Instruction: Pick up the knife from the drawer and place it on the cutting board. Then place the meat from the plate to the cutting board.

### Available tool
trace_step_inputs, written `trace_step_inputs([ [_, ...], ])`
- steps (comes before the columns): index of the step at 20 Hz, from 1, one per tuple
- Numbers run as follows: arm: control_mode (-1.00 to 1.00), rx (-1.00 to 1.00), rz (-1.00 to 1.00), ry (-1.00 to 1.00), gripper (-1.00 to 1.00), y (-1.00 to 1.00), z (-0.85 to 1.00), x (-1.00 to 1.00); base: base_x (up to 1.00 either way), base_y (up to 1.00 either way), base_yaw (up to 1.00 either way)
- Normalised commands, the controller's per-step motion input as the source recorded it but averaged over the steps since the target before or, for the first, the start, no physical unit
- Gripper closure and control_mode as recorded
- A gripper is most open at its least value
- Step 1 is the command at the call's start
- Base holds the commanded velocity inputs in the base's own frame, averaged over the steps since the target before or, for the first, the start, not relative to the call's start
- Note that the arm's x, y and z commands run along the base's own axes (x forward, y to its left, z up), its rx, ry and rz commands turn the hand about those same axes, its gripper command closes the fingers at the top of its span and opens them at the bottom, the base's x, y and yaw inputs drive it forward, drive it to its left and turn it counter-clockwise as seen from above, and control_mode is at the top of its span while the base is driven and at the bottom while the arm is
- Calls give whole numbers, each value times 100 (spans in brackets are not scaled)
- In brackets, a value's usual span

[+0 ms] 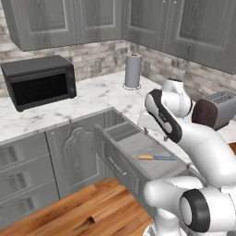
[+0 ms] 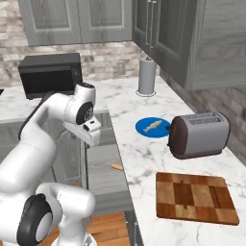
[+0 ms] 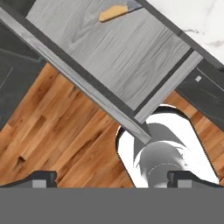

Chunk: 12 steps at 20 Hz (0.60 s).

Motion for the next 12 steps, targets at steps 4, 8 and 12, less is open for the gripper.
trace_step_inputs([
  [4,-100,5,-7,7,-100,-12,-62,1,0,0,0],
  [8,-100,-1,-6,0,-100,0,-50,13,0,0,0],
  [12,-100,0,-10,4,-100,0,-38,23,0,0,0],
])
